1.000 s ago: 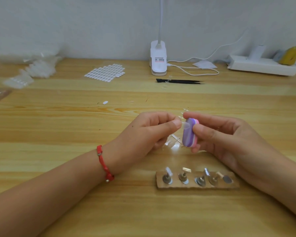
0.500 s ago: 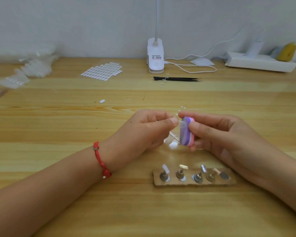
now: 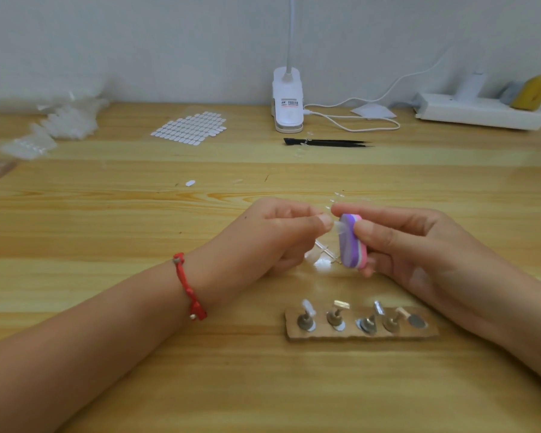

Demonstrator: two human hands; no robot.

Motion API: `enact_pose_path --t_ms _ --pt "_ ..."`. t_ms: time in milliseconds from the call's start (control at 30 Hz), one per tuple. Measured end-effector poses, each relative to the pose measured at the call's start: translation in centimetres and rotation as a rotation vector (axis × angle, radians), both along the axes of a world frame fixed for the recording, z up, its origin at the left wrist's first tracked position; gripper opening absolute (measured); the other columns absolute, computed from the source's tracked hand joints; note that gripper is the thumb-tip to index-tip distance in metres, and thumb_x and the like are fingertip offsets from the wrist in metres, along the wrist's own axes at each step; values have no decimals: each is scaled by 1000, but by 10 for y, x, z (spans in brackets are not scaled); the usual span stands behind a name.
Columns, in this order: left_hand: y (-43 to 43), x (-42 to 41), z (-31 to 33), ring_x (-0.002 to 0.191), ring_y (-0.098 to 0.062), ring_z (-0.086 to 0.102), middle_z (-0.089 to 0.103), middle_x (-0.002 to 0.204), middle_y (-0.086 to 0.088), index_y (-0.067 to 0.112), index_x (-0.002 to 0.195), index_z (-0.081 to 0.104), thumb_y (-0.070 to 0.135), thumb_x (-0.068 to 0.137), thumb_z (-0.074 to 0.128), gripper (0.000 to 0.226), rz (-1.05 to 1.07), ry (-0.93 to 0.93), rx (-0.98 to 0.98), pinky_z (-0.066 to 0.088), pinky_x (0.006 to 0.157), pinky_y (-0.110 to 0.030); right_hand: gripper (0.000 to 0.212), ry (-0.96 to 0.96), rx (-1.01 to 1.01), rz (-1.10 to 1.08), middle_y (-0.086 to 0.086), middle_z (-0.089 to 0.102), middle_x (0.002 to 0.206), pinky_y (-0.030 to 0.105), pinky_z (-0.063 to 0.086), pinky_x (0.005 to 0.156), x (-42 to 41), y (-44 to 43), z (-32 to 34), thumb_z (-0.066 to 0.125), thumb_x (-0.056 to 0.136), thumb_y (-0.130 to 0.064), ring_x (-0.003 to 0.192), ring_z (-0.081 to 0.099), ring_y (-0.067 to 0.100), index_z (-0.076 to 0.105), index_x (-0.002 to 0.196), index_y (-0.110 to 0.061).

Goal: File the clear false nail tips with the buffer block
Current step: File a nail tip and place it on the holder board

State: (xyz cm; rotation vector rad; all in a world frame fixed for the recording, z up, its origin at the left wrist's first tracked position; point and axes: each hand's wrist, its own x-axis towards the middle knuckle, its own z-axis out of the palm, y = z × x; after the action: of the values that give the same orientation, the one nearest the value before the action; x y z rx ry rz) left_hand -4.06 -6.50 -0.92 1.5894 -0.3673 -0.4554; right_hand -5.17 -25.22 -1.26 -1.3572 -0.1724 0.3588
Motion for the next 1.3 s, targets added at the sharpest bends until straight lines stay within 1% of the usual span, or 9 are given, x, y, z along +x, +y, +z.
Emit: enact_pose_path --t_ms 133,267,400,533,667,800,933,1100,1300 --pt "-1 0 0 38 -2 18 25 43 14 10 73 53 8 94 48 22 -27 -4 27 18 37 -12 38 9 23 -33 9 70 80 18 52 60 2 -2 -1 70 65 -23 65 60 12 77 102 -15" --pt "0 0 1 37 -2 16 23 43 13 10 73 51 8 94 47 22 -9 2 11 17 36 -12 37 19 14 43 7 70 78 19 52 58 0 -3 1 69 69 -20 60 59 9 76 104 -13" --pt "-2 -1 1 36 0 19 27 41 15 7 76 54 6 95 47 20 -36 -18 47 18 37 -11 37 13 29 -5 8 70 78 19 52 58 3 -3 0 68 69 -20 61 59 10 76 105 -13" --pt "-2 -1 0 36 -1 19 26 42 14 10 69 51 6 95 46 27 18 -5 3 20 37 -10 34 22 22 66 5 71 76 19 53 58 1 -4 1 67 71 -17 59 61 8 77 103 -12" --pt "-3 -3 -1 38 -2 19 26 44 14 8 75 52 9 96 47 22 11 -38 42 20 38 -12 37 7 35 -7 8 72 80 18 54 61 2 -3 -1 70 67 -22 65 64 10 77 102 -15" --pt "-3 -4 0 37 -1 20 28 43 14 20 61 55 8 96 48 38 78 -34 1 20 37 -11 36 -2 32 13 7 73 78 18 53 58 1 -1 0 71 66 -21 61 65 9 77 101 -14" --pt "-5 -5 0 36 -1 21 29 41 15 19 63 55 9 96 49 34 88 -45 23 20 37 -11 37 -15 35 -27 8 74 80 19 54 59 1 -1 -1 73 62 -21 65 67 11 78 98 -15" --pt "-5 -6 1 35 1 22 29 40 15 7 78 55 9 95 48 18 129 -42 -14 21 37 -9 37 -19 20 -6 9 73 80 23 57 60 -1 -1 0 75 59 -17 69 71 16 79 96 -15" --pt "-4 -6 1 36 -1 21 28 41 15 13 75 59 13 94 52 20 140 -44 23 22 38 -10 35 2 74 -84 8 73 84 22 57 61 1 -2 -2 75 61 -18 72 71 15 79 95 -16"
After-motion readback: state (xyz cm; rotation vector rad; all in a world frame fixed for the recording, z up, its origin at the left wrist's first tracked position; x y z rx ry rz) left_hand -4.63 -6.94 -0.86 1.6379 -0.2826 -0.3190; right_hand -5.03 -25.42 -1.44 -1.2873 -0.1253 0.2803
